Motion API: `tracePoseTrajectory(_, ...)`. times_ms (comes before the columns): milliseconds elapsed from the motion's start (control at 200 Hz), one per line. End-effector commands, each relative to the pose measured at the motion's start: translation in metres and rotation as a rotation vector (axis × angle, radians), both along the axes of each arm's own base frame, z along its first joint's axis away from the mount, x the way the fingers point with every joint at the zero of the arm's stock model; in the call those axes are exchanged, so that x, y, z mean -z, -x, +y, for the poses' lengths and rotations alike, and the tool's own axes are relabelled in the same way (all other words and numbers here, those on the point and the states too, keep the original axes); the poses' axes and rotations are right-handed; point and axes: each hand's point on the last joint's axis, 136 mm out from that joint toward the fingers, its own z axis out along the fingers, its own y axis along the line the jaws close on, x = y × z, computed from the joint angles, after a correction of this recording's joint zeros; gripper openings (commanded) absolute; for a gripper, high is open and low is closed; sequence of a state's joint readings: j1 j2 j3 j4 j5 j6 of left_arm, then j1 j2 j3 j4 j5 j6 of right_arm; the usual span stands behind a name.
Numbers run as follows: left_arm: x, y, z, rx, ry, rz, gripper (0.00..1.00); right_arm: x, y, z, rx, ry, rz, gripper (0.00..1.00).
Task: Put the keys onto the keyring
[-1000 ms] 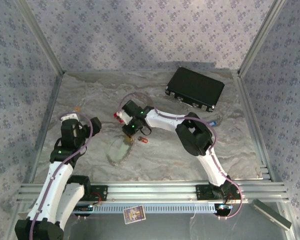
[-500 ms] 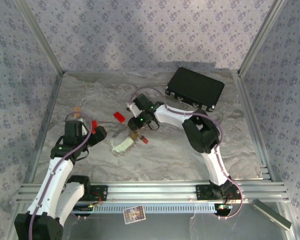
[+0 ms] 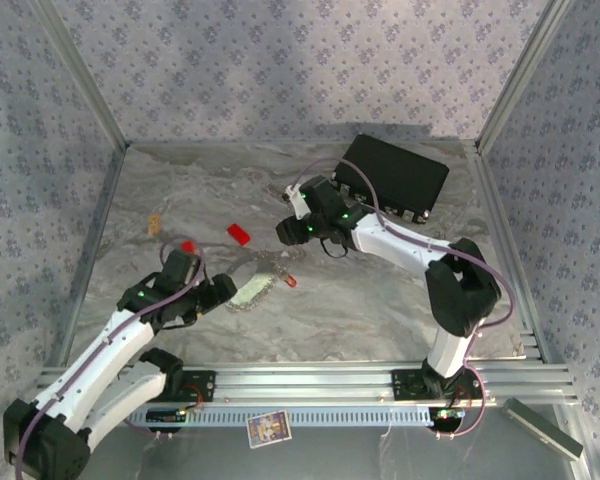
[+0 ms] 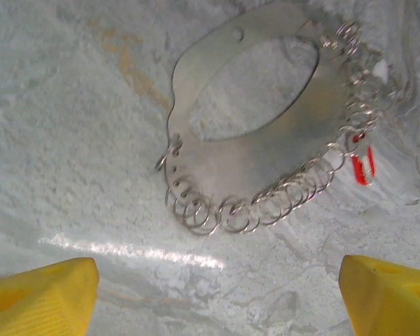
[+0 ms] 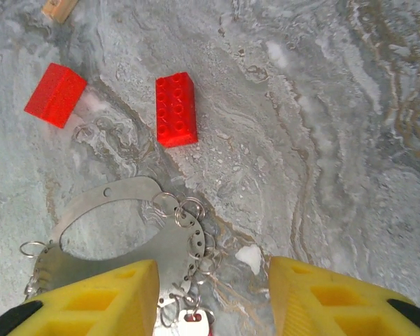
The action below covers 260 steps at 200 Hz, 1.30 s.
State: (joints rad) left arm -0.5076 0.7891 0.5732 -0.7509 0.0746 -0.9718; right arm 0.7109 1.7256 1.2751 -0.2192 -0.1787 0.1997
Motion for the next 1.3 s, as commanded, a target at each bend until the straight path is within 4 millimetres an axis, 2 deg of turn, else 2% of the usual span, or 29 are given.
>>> tracePoseTrajectory(0,0.017,0.021,0.001,-0.077,-0.032,0.109,0.83,-0.005,-0.001,-0.011,0.059,-0.015,-0.015,0.46)
tracePoseTrajectory(115,0.017,0.026,0.01,-0.044,-0.15,0.113,0.79,-0.008,-0.002,-0.014,0.069,-0.035,-0.03,0.46)
tracePoseTrajectory(140,0.014,0.023,0.012,-0.039,-0.175,0.098,0.77,0.006,0.003,-0.019,0.069,-0.018,-0.005,0.46)
tracePoseTrajectory(235,0.006,0.006,0.014,0.012,-0.25,0.042,0.64,0.009,0.003,-0.021,0.069,-0.026,0.007,0.46)
tracePoseTrajectory(300,0.005,-0.005,0.009,0.073,-0.286,0.027,0.62,0.01,0.004,-0.022,0.065,-0.023,0.009,0.46)
tracePoseTrajectory(470,0.023,-0.023,0.006,0.194,-0.394,0.105,0.57,0.01,0.005,-0.025,0.067,-0.021,0.01,0.46)
tracePoseTrajectory(645,0.039,-0.045,0.007,0.23,-0.422,0.088,0.56,0.009,0.008,-0.026,0.068,-0.024,0.011,0.46)
tracePoseTrajectory(715,0.047,-0.049,0.01,0.235,-0.418,0.111,0.51,0.008,0.009,-0.026,0.068,-0.025,0.012,0.46)
tracePoseTrajectory(745,0.048,-0.057,0.006,0.235,-0.397,0.093,0.48,0.008,0.009,-0.027,0.068,-0.024,0.012,0.46)
tracePoseTrajectory(869,0.058,-0.056,-0.003,0.269,-0.36,0.123,0.4,0.007,0.009,-0.028,0.073,-0.021,0.01,0.46)
tracePoseTrajectory(954,0.067,-0.051,-0.002,0.271,-0.357,0.147,0.39,0.006,0.009,-0.028,0.074,-0.025,0.012,0.46)
tracePoseTrajectory(1019,0.071,-0.047,-0.001,0.275,-0.358,0.162,0.34,0.006,0.009,-0.026,0.071,-0.027,0.012,0.46)
tracePoseTrajectory(1294,0.073,-0.042,0.004,0.276,-0.381,0.178,0.23,0.003,0.008,-0.025,0.068,-0.023,0.003,0.46)
